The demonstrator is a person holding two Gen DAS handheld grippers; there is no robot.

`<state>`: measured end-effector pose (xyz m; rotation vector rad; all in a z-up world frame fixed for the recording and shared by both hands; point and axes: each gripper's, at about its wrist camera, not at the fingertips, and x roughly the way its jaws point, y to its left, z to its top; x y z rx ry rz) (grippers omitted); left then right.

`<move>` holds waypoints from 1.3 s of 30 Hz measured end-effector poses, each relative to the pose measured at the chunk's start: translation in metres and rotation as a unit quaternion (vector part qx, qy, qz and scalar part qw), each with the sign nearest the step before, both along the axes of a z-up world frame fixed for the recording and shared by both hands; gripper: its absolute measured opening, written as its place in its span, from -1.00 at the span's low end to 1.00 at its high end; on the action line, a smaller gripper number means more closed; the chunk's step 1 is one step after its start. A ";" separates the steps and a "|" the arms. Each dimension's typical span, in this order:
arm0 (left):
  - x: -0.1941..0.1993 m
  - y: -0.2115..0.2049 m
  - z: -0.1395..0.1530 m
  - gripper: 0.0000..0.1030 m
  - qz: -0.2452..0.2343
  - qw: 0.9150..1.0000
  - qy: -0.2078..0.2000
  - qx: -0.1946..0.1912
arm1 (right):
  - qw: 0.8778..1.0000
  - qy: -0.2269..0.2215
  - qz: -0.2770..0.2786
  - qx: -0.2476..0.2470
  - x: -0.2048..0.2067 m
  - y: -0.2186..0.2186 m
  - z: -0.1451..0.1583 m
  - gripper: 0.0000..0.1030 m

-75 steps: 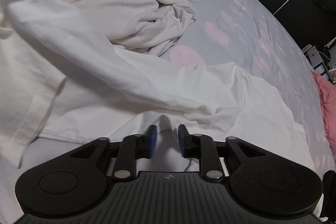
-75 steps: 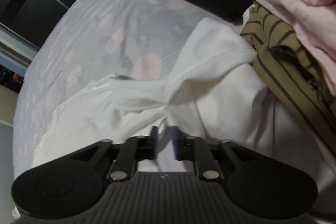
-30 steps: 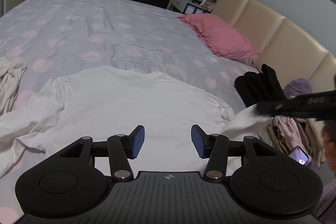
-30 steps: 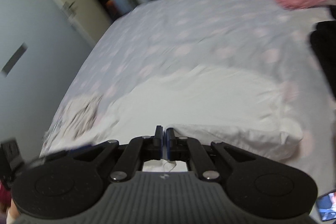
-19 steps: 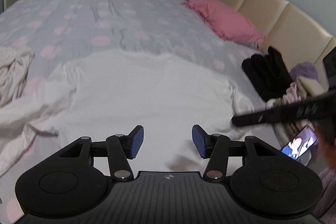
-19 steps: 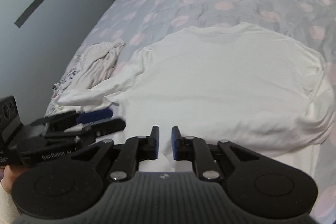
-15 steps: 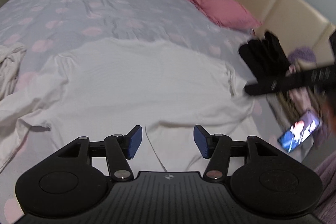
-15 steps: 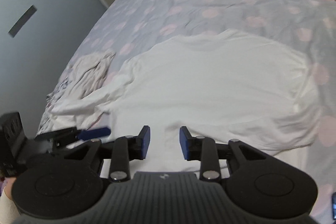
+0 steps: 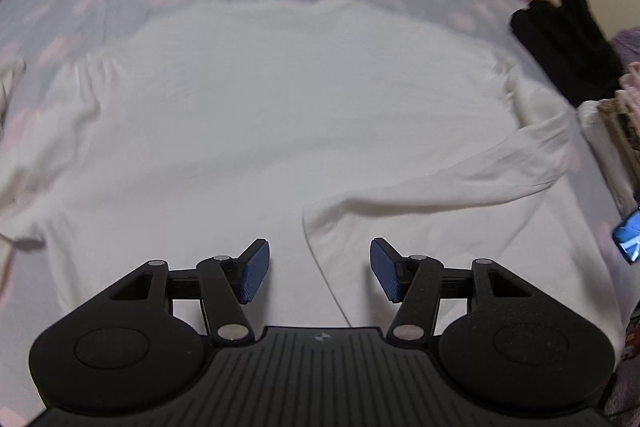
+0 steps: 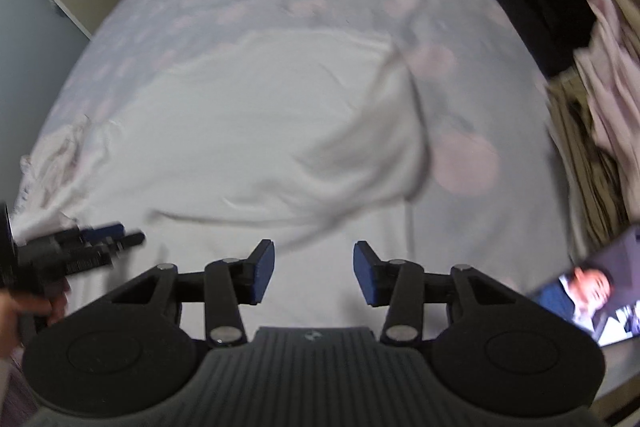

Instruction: Fold clothes

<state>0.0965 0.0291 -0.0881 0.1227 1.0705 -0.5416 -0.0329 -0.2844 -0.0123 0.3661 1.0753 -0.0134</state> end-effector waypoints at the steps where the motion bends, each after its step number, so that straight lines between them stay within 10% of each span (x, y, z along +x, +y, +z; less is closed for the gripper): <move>1: 0.001 0.000 -0.004 0.05 0.001 1.000 -0.002 0.004 | 1.000 0.007 0.000 -0.002 -0.005 -0.003 -0.007 -0.08; 10: -0.008 -0.016 -0.015 0.05 -0.016 0.995 -0.092 0.036 | 0.999 0.042 0.016 -0.004 -0.034 -0.012 -0.048 -0.08; 15: -0.010 -0.024 -0.010 -0.73 -0.023 0.995 -0.098 0.019 | 0.998 0.061 0.024 -0.005 -0.050 -0.016 -0.070 -0.08; 21: -0.013 -0.028 0.048 -0.85 -0.026 0.988 -0.145 -0.038 | 0.998 0.053 0.020 0.003 -0.051 -0.023 -0.075 -0.08; 28: -0.016 -0.035 0.169 -0.85 -0.058 0.962 -0.259 -0.070 | 1.000 0.016 0.018 -0.006 -0.034 -0.026 -0.073 -0.08; 39: -0.039 -0.090 0.261 -0.85 -0.161 0.899 -0.404 0.056 | 0.993 -0.089 0.045 -0.056 0.028 -0.038 -0.063 -0.10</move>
